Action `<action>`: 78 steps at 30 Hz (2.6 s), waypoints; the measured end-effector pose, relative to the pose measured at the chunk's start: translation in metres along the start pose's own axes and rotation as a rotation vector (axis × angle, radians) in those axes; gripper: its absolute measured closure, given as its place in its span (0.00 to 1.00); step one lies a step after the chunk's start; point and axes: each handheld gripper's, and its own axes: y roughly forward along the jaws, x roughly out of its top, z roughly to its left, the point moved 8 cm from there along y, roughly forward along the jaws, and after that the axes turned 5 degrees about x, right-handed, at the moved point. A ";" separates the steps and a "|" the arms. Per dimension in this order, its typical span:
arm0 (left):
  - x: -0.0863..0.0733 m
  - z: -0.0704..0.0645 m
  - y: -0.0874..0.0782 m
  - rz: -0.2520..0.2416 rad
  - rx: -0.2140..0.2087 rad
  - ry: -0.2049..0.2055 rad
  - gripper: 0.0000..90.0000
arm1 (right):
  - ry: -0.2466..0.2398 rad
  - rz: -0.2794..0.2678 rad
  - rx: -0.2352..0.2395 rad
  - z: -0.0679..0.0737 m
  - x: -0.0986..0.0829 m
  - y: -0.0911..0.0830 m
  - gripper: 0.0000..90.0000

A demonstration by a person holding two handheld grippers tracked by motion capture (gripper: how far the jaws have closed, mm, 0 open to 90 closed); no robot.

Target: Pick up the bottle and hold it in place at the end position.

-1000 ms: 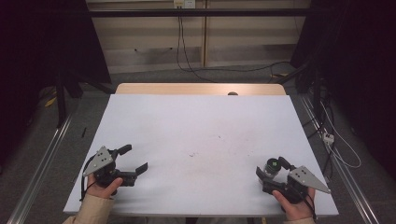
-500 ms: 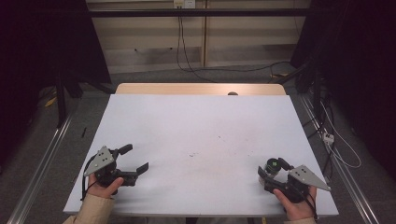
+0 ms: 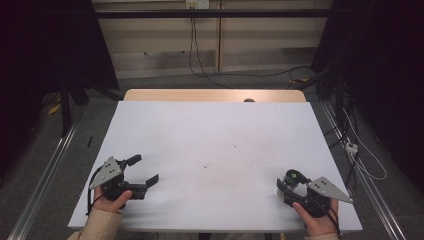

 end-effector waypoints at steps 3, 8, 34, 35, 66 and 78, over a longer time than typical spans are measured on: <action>0.000 0.000 0.000 0.000 0.000 0.000 0.05 | -0.004 0.014 0.006 0.001 -0.001 0.001 0.37; 0.000 0.000 0.000 0.002 0.003 0.001 0.05 | -0.021 0.027 0.031 0.003 -0.001 0.002 0.55; 0.001 -0.001 0.004 -0.004 -0.004 0.001 0.06 | -0.072 0.015 0.126 0.027 0.030 0.043 0.60; 0.001 -0.001 0.003 0.000 -0.005 0.009 0.06 | -0.075 0.014 0.130 0.029 0.031 0.045 0.60; -0.001 -0.003 0.007 0.010 -0.014 0.012 0.06 | -0.112 0.012 0.226 0.063 0.056 0.106 0.60; -0.001 -0.002 0.008 0.010 -0.012 0.012 0.06 | -0.145 0.014 0.251 0.072 0.061 0.125 0.60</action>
